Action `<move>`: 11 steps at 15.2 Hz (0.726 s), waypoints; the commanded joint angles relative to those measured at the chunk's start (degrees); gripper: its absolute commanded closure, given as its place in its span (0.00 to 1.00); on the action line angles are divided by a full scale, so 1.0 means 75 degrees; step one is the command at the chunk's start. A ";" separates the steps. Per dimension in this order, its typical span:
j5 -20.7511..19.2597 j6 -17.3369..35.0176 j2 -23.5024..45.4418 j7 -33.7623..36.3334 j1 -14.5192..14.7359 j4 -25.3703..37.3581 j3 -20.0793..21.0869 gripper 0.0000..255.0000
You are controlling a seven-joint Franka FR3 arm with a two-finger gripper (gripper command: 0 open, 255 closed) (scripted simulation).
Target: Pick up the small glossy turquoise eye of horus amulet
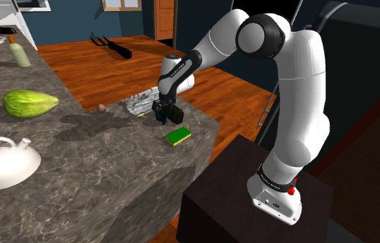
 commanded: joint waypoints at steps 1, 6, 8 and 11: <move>-0.0015 0.0143 0.0174 0.0021 0.0020 0.0035 -0.0013 0.00; -0.0041 0.0468 0.0562 0.0029 0.0039 0.0098 -0.0037 0.00; -0.0041 0.0474 0.0553 0.0025 0.0034 0.0081 -0.0036 1.00; -0.0044 0.0462 0.0575 0.0047 0.0054 0.0117 -0.0039 1.00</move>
